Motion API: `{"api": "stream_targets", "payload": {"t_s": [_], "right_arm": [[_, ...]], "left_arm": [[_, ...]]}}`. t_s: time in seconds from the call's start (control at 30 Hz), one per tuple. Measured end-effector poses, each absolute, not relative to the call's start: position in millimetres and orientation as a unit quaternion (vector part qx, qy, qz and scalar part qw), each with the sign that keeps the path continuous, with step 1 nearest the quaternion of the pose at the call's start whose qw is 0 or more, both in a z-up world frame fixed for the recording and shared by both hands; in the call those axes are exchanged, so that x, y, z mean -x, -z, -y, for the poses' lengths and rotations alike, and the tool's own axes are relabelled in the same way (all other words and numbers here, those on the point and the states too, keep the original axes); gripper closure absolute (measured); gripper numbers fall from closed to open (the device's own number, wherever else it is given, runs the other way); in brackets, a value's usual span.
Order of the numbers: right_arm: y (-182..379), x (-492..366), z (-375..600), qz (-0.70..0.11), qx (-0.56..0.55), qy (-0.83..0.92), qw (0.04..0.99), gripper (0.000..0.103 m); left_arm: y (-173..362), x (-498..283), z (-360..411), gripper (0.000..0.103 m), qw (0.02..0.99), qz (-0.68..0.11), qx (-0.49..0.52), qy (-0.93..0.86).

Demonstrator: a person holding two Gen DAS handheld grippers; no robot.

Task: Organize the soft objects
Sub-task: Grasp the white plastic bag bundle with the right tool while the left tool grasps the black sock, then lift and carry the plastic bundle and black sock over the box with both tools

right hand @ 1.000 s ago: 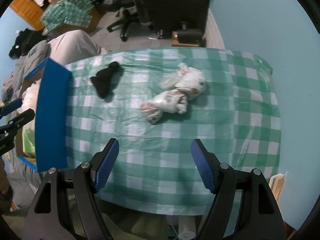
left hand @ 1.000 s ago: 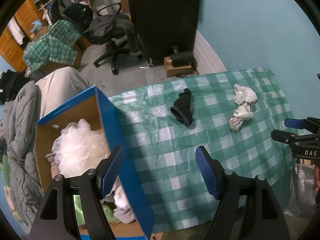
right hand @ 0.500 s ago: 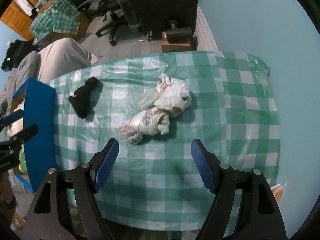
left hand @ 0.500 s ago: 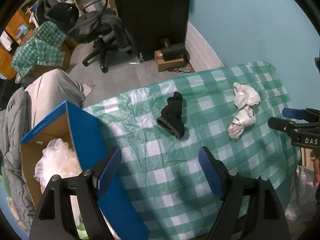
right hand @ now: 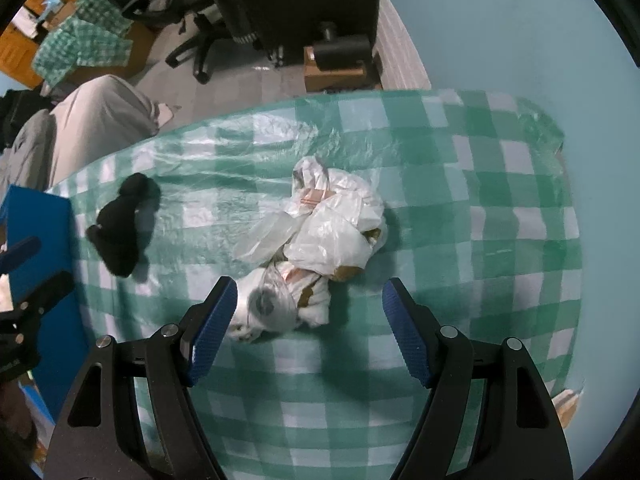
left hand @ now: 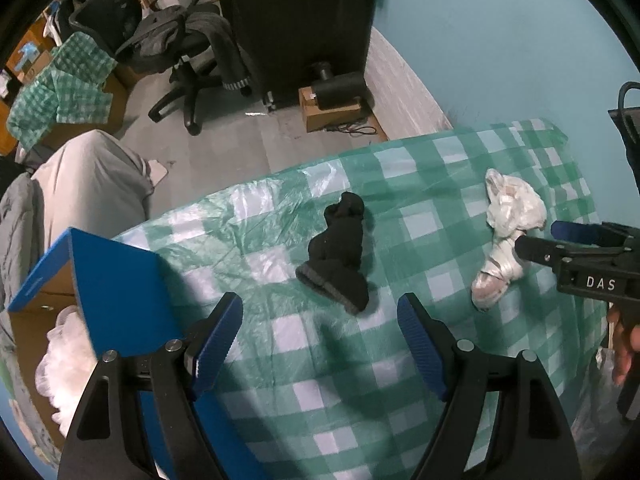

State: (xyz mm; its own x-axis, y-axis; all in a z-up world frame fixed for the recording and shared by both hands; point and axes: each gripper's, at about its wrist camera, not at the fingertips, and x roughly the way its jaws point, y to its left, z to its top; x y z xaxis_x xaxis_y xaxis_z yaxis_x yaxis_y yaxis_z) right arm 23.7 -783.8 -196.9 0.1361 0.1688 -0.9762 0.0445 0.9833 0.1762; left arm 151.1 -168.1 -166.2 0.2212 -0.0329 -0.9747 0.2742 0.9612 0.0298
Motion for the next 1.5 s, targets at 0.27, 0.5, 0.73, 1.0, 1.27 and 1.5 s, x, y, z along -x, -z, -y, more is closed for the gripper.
{"api": "stream_targets", "payload": {"t_s": [0.27, 0.5, 0.73, 1.0, 1.27, 1.5], "right_arm": [[214.0, -32.6, 771.8, -0.672, -0.075, -0.038, 0.735, 0.028], [231.0, -32.0, 764.6, -0.680, -0.059, -0.037, 0.729, 0.028], [227.8, -20.5, 750.4, -0.672, 0.012, -0.066, 0.738, 0.046], [223.3, -6.8, 753.4, -0.663, 0.025, -0.086, 0.743, 0.050], [214.8, -2.9, 760.3, -0.656, 0.014, -0.096, 0.748, 0.050], [200.6, 0.9, 765.2, -0.645, 0.017, -0.102, 0.757, 0.050]], "left_arm": [[185.8, -169.2, 173.2, 0.022, 0.768, -0.627, -0.096, 0.089], [203.8, -183.3, 183.6, 0.022, 0.759, -0.634, -0.124, 0.079], [219.2, -193.5, 195.1, 0.022, 0.752, -0.641, -0.138, 0.072], [225.4, -192.5, 209.5, 0.022, 0.748, -0.642, -0.147, 0.081], [227.5, -184.3, 218.1, 0.059, 0.748, -0.634, -0.176, 0.086], [223.3, -170.3, 214.9, 0.065, 0.756, -0.622, -0.183, 0.086]]}}
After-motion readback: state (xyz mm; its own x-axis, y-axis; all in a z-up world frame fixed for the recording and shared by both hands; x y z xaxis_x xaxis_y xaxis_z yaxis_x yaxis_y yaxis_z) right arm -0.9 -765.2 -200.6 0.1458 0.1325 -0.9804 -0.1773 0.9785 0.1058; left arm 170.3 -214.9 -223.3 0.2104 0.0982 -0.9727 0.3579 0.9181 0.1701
